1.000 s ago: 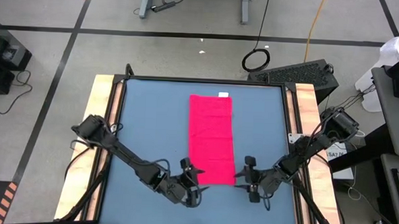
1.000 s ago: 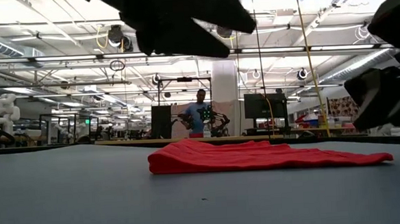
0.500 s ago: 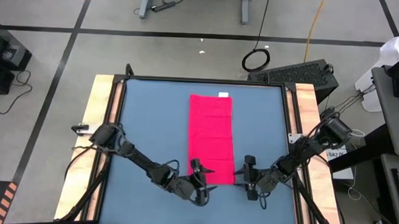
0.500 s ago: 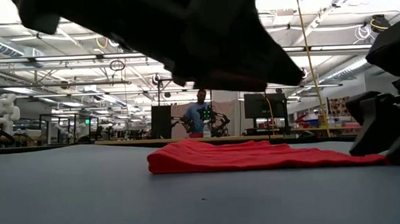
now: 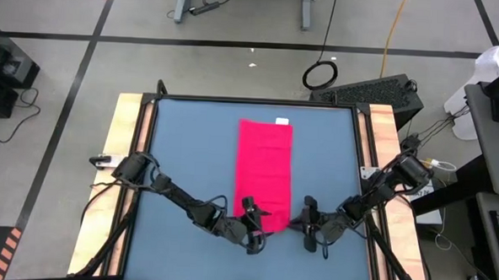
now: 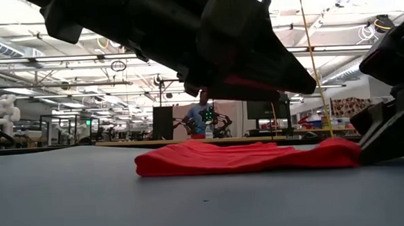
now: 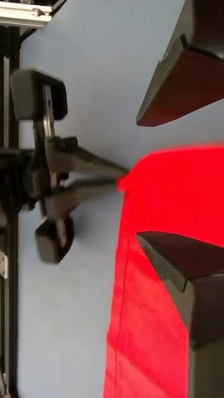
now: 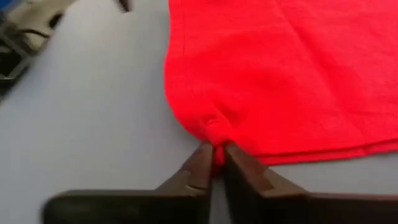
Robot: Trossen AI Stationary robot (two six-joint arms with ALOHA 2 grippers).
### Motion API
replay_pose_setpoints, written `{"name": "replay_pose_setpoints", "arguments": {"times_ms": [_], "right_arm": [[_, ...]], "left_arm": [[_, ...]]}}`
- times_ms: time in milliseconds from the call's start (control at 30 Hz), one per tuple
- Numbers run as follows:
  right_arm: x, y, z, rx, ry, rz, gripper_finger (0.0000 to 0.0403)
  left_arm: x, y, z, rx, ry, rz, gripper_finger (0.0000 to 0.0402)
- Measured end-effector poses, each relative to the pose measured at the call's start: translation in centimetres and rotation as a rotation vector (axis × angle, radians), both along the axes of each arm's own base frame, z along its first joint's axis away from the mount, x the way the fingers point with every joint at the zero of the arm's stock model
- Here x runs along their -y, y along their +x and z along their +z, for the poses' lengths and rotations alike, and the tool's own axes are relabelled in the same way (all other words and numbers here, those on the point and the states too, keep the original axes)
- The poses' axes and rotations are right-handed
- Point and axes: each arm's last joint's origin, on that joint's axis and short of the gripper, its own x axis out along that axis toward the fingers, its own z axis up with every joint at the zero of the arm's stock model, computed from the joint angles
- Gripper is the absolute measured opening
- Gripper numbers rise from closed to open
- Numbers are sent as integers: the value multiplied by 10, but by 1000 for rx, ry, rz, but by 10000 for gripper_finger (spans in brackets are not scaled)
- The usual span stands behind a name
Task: Roll towel
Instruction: Roll the red towel
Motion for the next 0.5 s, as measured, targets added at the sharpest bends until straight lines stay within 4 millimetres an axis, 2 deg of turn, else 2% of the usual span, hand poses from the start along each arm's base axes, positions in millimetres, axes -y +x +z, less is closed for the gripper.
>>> {"name": "replay_pose_setpoints", "arguments": {"times_ms": [67,200,500], "right_arm": [[-2,2,2,7,26,5,9],[-4,5,4,19,88,-34,13],[-7,9,14,101,212,-64,3]], "left_arm": [[0,0,0,2,-1,0,294],[1,0,-1,7,-9,1,294],[5,7,-28,64,7,-10,294]]}}
